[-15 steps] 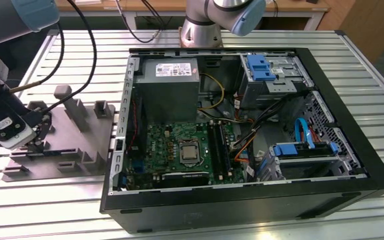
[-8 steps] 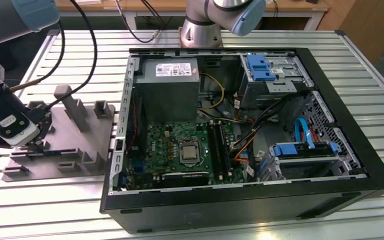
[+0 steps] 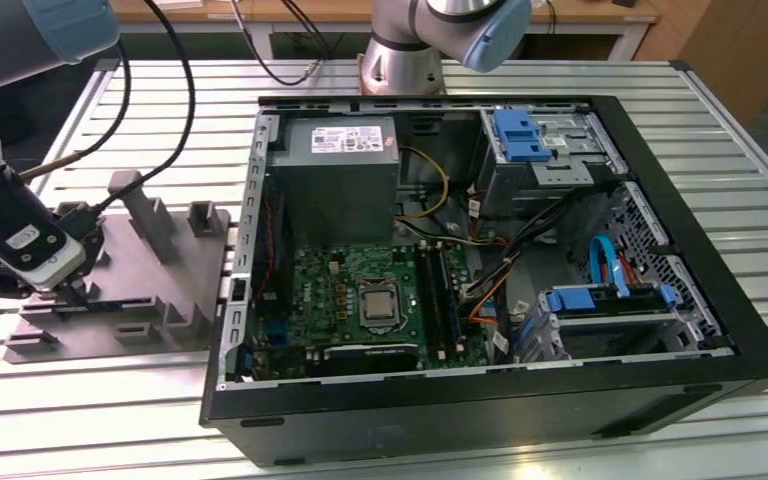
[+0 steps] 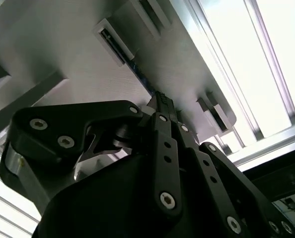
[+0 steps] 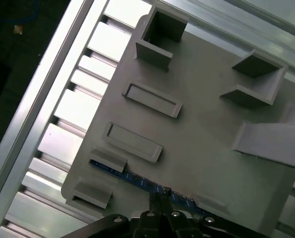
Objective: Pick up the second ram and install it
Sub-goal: 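Pick up the second ram and move it above second insertion slot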
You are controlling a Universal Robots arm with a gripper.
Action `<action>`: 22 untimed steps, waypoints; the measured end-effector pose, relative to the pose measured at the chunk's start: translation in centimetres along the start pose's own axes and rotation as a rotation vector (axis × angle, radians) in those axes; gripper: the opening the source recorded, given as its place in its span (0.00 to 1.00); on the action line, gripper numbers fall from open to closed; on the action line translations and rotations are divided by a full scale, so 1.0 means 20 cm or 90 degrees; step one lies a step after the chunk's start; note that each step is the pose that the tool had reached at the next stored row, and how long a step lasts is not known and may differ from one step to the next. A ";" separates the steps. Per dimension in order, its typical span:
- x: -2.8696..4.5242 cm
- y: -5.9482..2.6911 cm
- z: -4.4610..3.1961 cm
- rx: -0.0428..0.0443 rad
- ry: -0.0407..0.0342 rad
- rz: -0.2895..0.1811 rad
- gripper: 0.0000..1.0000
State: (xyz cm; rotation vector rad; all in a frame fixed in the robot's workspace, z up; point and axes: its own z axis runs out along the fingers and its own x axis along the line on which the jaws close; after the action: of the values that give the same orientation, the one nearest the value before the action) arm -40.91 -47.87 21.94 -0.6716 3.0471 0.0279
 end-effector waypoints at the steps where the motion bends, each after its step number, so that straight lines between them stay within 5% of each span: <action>1: 0.000 0.000 0.000 -0.0002 0.0001 -0.007 0.11; 22: 0.000 0.000 0.000 -0.0035 0.0018 -0.141 0.11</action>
State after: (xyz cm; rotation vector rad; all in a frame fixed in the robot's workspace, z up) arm -40.91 -47.87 21.93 -1.0040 2.9565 0.0315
